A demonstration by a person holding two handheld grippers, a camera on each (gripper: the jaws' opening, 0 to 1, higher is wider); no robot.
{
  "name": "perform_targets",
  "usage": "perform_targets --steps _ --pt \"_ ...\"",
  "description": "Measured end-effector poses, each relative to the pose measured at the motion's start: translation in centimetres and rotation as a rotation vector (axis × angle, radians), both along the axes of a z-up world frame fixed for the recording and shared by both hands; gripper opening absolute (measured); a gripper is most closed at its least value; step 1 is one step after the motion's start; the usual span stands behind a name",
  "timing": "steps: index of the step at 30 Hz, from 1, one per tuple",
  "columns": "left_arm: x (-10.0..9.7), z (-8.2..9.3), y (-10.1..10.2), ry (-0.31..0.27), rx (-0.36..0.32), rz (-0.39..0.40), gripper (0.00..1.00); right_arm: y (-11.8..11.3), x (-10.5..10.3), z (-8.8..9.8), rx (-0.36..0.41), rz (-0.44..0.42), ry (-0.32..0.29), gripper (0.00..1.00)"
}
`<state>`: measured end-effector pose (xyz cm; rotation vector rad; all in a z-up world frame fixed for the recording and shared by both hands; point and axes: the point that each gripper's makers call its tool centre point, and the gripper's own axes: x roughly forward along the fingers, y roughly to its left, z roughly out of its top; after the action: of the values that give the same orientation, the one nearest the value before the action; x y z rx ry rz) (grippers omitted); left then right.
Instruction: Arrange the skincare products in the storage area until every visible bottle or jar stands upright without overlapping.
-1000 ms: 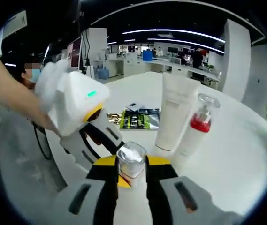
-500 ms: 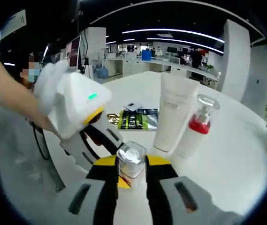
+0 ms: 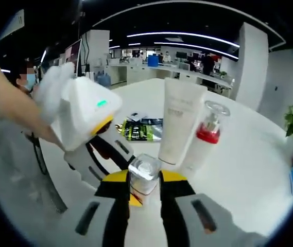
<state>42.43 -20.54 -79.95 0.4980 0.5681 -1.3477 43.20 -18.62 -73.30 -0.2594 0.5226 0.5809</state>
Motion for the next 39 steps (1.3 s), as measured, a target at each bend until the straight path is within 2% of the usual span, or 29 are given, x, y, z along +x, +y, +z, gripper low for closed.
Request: perform_targets --steps 12,27,39 --pt "0.9 0.0 -1.3 0.001 0.002 -0.016 0.18 -1.5 1.1 0.0 -0.007 -0.028 -0.009 0.21" --pt "2.6 0.0 -3.1 -0.005 -0.009 0.008 0.18 -3.2 2.7 -0.2 -0.022 -0.037 -0.019 0.21" --pt "3.7 -0.3 -3.6 -0.015 -0.011 0.052 0.18 -3.7 3.6 -0.2 -0.035 -0.041 -0.035 0.21"
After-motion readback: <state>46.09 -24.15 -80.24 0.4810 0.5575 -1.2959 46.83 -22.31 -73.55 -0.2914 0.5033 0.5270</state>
